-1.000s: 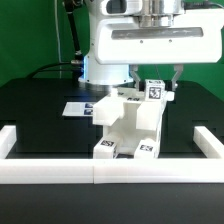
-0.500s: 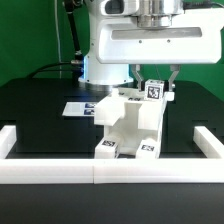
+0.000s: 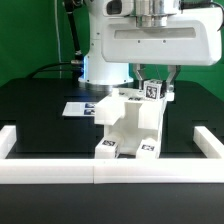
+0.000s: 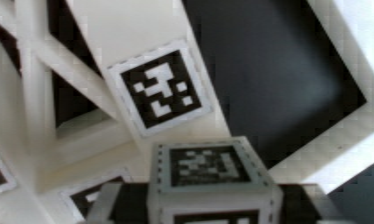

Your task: Assemble chair

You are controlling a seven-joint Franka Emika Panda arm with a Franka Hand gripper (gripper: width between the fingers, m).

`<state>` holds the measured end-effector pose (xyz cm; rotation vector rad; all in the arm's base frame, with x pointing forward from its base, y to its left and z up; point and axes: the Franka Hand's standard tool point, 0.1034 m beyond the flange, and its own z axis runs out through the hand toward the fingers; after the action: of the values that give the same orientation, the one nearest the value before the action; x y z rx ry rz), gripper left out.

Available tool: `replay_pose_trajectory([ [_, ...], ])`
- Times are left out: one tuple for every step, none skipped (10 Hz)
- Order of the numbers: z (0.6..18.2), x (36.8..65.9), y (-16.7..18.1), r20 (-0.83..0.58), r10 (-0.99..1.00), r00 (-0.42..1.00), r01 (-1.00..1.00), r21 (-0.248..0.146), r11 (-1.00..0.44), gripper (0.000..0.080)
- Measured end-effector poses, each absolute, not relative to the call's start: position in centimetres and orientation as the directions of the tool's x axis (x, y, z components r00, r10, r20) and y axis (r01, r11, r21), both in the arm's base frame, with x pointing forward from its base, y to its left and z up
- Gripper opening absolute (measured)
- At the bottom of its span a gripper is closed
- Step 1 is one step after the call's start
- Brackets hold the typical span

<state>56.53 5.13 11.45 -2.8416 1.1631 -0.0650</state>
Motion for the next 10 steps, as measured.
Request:
replay_pose_trajectory([
  [11.45,56.53,5.13,0.008,-0.736,0.677,-0.733,-0.082,-0.675,0.0287],
  [11.45,56.53,5.14,0.005,-0.761,0.649,-0.758,-0.082,-0.647,0.0287],
  [11.46,56.53,5.16,-0.002,-0.813,0.582,-0.81,-0.083,-0.58,0.0287],
  [11.46,56.54,5.18,-0.007,-0.841,0.541,-0.839,-0.083,-0.538,0.0287],
  [11.46,56.53,5.27,-0.017,-0.895,0.447,-0.892,-0.083,-0.444,0.0287],
  [11.46,56.53,5.28,-0.022,-0.915,0.402,-0.913,-0.082,-0.399,0.0287],
  [11.46,56.53,5.32,-0.027,-0.936,0.35,-0.934,-0.082,-0.347,0.0287],
  [11.46,56.52,5.39,-0.034,-0.952,0.304,-0.95,-0.081,-0.301,0.0287],
  [11.45,56.51,5.5,-0.041,-0.97,0.241,-0.968,-0.08,-0.237,0.0287],
  [11.44,56.51,5.57,-0.046,-0.979,0.199,-0.978,-0.078,-0.195,0.0287],
])
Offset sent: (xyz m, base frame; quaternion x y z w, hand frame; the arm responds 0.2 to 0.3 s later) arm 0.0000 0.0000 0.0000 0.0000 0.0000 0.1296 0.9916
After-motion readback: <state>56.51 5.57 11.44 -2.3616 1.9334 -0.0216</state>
